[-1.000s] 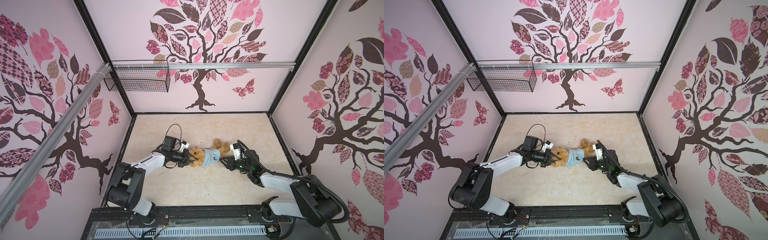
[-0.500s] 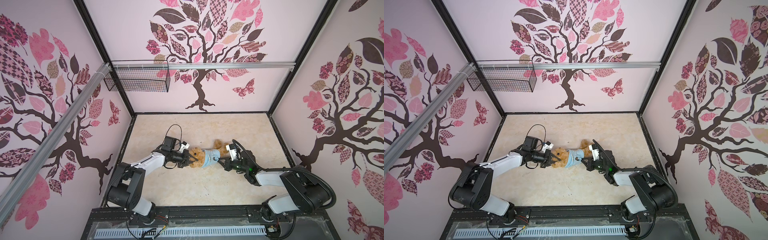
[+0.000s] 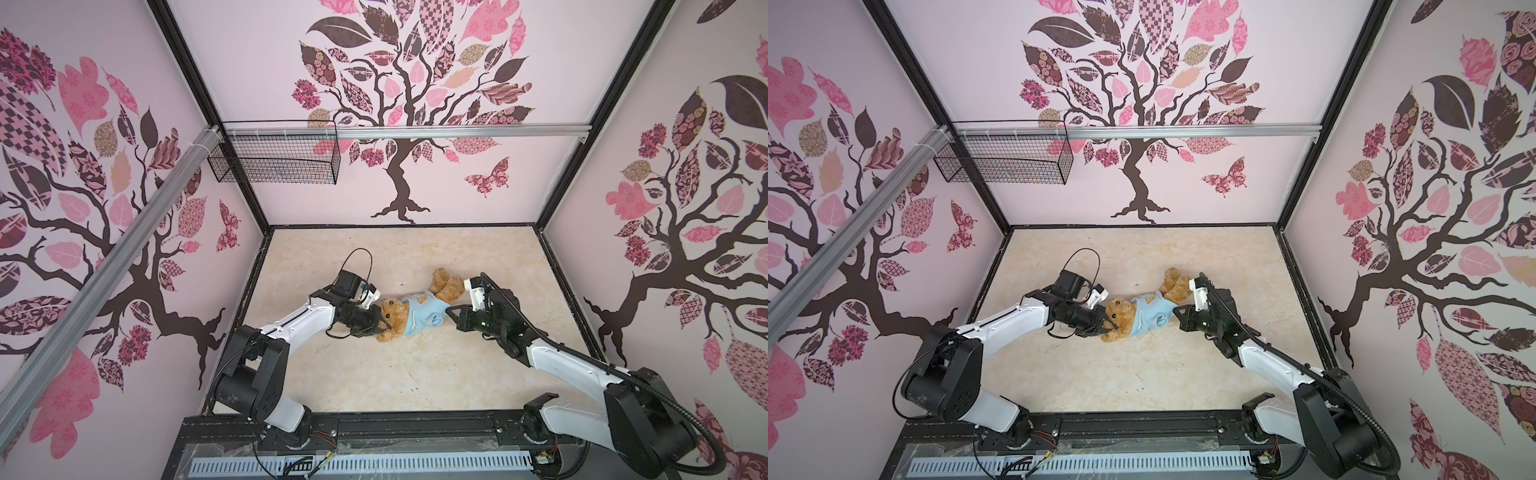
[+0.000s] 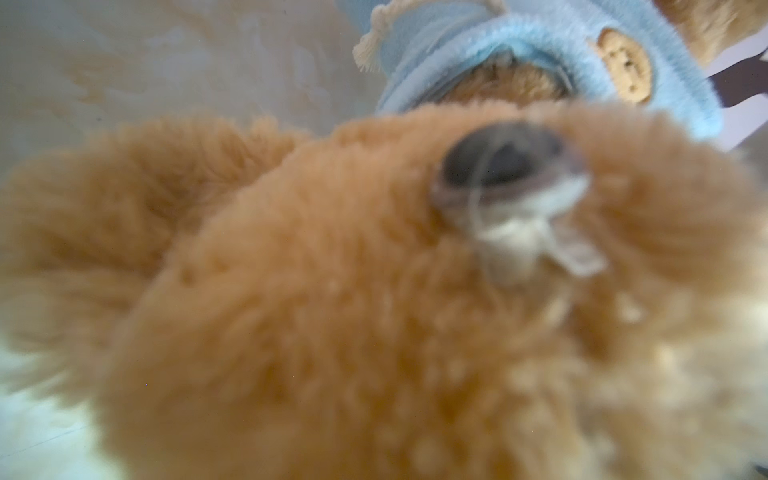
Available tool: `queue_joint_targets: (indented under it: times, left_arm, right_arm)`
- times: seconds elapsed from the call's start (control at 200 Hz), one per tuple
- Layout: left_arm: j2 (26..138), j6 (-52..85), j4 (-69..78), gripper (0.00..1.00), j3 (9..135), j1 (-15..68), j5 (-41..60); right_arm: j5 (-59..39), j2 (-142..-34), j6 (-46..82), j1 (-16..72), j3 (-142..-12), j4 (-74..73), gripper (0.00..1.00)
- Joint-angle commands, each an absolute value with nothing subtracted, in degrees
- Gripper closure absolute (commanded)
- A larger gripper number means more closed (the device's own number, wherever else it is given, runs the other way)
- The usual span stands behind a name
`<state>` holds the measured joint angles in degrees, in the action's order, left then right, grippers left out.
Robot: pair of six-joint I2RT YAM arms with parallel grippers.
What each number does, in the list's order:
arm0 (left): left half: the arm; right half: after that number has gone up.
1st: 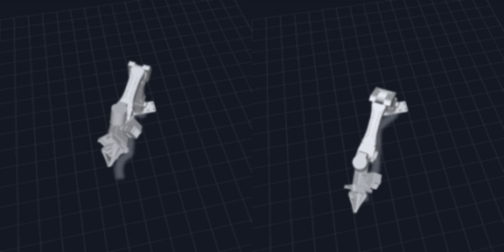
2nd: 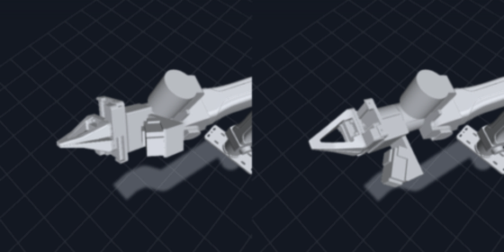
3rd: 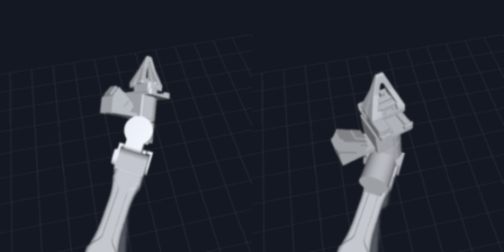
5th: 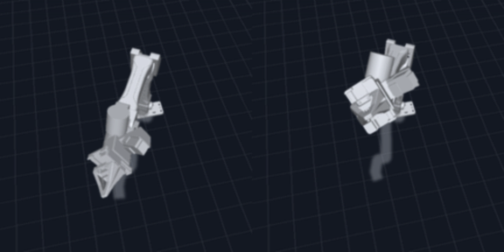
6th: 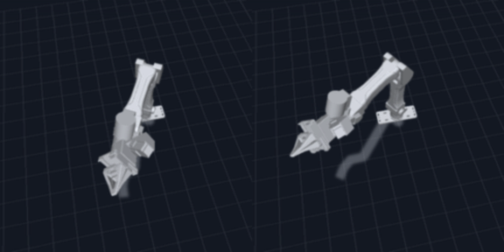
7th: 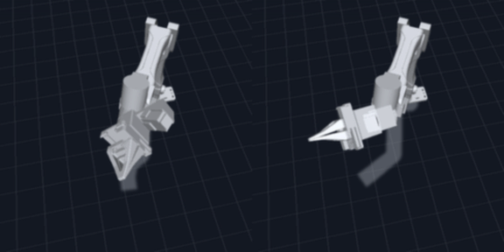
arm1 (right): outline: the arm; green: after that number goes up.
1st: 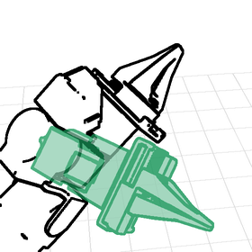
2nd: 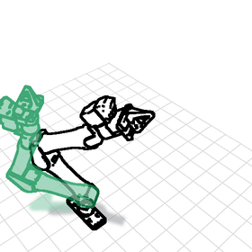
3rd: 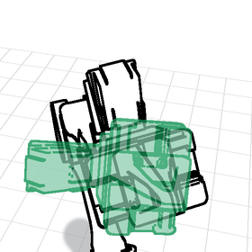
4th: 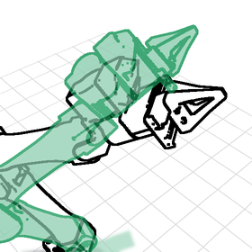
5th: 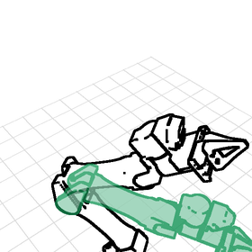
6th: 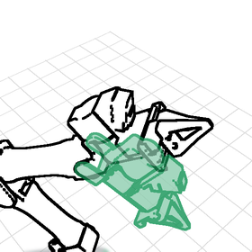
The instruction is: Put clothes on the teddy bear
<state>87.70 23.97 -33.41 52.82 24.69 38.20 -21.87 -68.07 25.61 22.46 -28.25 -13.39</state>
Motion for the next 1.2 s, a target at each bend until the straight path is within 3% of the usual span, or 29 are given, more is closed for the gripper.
queue_joint_targets:
  times: [0.0, 0.265, 0.44, 0.73, 1.015, 1.195]
  left_arm:
    - [89.2, 18.1, -44.5, 1.0, 54.8, 27.0, 23.4]
    - [89.2, 13.6, -48.3, 1.0, 55.9, 30.4, 13.4]
    - [88.5, 11.2, -48.5, 1.0, 56.3, 33.1, 11.0]
    - [88.5, 11.5, -45.6, 1.0, 59.3, 33.1, 25.6]
    - [89.2, 24.8, -33.4, 1.0, 57.3, 27.0, 47.7]
    - [90.3, 22.4, -36.0, 1.0, 57.2, 25.8, 47.2]
  right_arm:
    - [-19.2, -66.1, 25.1, 20.7, -32.7, -6.1, 1.0]
    - [-26.5, -65.8, 27.9, 10.9, -33.2, -4.0, 1.0]
    - [-30.6, -68.4, 32.3, 7.5, -31.2, -10.3, 1.0]
    - [-32.8, -72.7, 25.7, 14.2, -30.9, -8.1, 1.0]
    - [-26.3, -66.6, 20.4, 14.2, -30.7, -0.1, 0.83]
    - [-22.9, -60.6, 20.2, 14.2, -31.6, 2.4, 0.76]
